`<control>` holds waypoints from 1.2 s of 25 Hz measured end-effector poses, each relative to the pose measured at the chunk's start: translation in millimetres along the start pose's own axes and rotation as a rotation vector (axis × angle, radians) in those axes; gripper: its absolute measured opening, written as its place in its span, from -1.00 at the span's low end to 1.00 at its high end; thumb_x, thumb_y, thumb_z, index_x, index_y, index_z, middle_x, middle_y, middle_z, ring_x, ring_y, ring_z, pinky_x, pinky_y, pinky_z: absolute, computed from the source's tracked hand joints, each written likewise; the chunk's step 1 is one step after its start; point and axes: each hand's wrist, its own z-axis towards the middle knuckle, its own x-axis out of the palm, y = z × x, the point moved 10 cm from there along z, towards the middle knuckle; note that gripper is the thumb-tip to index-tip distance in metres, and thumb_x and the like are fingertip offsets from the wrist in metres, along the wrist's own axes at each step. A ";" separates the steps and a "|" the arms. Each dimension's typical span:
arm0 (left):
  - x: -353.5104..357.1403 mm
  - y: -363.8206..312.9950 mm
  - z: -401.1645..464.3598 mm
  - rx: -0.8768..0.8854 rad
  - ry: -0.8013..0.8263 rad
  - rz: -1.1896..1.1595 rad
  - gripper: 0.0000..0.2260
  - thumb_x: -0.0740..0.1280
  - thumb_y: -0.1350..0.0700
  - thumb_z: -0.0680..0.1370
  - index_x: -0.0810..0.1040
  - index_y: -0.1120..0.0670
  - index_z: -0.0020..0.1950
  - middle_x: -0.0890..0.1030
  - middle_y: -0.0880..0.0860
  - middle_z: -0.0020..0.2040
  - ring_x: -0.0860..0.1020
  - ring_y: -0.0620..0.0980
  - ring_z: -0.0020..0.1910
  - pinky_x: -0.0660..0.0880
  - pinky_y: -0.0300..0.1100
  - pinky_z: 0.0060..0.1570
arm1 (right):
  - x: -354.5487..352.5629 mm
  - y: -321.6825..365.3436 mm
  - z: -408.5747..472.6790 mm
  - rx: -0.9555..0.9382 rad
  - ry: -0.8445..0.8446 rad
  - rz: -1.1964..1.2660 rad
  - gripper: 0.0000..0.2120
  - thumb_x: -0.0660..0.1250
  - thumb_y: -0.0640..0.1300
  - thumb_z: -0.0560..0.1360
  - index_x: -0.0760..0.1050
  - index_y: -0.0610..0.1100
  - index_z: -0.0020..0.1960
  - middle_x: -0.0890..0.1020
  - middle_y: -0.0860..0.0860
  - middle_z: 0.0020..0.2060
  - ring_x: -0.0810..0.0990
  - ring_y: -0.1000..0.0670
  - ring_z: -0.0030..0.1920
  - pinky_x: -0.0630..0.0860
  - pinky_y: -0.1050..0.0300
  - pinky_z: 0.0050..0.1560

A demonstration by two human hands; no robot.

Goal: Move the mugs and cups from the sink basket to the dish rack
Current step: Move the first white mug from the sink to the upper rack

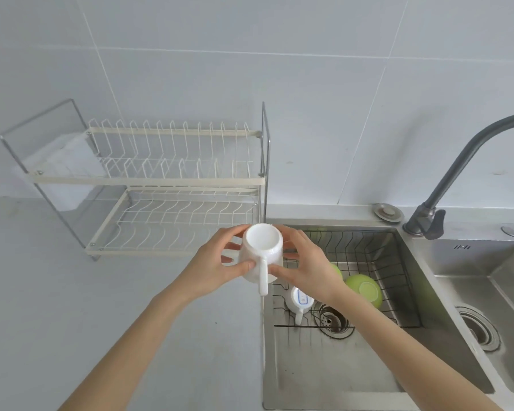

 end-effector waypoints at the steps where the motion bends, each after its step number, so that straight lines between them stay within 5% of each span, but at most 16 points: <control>1: -9.1 -0.8 0.1 0.014 -0.009 0.012 -0.50 0.42 0.14 0.39 0.30 -0.35 0.09 0.39 -0.29 0.11 0.48 -0.17 0.11 0.45 -0.34 -0.02 | 3.6 7.0 4.3 -0.010 0.001 0.001 -0.39 0.44 -0.12 0.34 0.31 -0.01 0.34 0.45 0.08 0.11 0.49 0.10 0.10 0.46 0.22 0.19; 9: -81.2 -43.6 14.0 0.190 -0.067 0.074 -0.54 0.41 0.01 0.34 0.29 -0.37 0.08 0.41 -0.29 0.09 0.45 -0.37 0.04 0.44 -0.42 -0.01 | -3.0 70.0 48.9 -0.115 -0.068 -0.040 -0.39 0.45 -0.14 0.35 0.30 -0.05 0.34 0.51 0.00 0.12 0.50 0.10 0.03 0.42 0.55 -0.02; 16: -137.7 -87.9 59.6 0.294 -0.101 0.048 -0.56 0.42 0.07 0.37 0.35 -0.12 0.19 0.46 -0.07 0.19 0.46 -0.29 0.09 0.49 -0.36 0.00 | -43.3 138.3 99.4 -0.227 -0.083 -0.130 -0.38 0.45 -0.13 0.35 0.30 -0.10 0.34 0.48 0.05 0.04 0.53 0.05 -0.02 0.50 0.36 -0.06; 19: -159.6 -105.1 89.8 0.323 -0.105 0.079 -0.56 0.41 0.06 0.37 0.35 -0.10 0.19 0.45 -0.06 0.18 0.48 -0.25 0.07 0.51 -0.45 -0.07 | -62.2 158.2 134.6 -0.246 -0.090 -0.217 -0.39 0.45 -0.10 0.35 0.29 -0.13 0.32 0.49 0.03 0.05 0.52 0.04 -0.01 0.51 0.40 -0.08; 22: -172.7 -104.8 123.1 0.304 -0.102 0.110 -0.54 0.41 0.09 0.39 0.36 0.01 0.24 0.44 -0.07 0.15 0.51 -0.10 0.10 0.50 -0.33 -0.02 | -68.8 165.0 174.2 -0.233 -0.045 -0.377 -0.39 0.44 -0.04 0.36 0.26 -0.14 0.31 0.49 -0.04 0.15 0.52 0.01 -0.01 0.52 0.33 -0.12; 26: -180.3 -79.2 162.2 0.191 -0.086 0.164 -0.52 0.43 0.13 0.38 0.36 0.06 0.25 0.46 -0.06 0.14 0.53 0.00 0.10 0.43 -0.14 0.14 | -49.1 149.4 216.9 -0.184 0.096 -0.601 -0.29 0.39 0.05 0.38 0.14 -0.13 0.40 0.43 -0.13 0.25 0.50 -0.12 0.13 0.46 0.02 0.17; 30: -167.4 -46.2 181.2 0.069 -0.016 0.211 -0.53 0.44 0.12 0.38 0.38 0.05 0.23 0.46 -0.07 0.11 0.55 -0.05 0.00 0.43 -0.34 -0.11 | -27.7 116.5 240.8 -0.041 0.252 -0.762 -0.28 0.38 0.14 0.37 0.17 -0.16 0.36 0.48 -0.14 0.20 0.48 -0.15 0.14 0.46 -0.01 0.09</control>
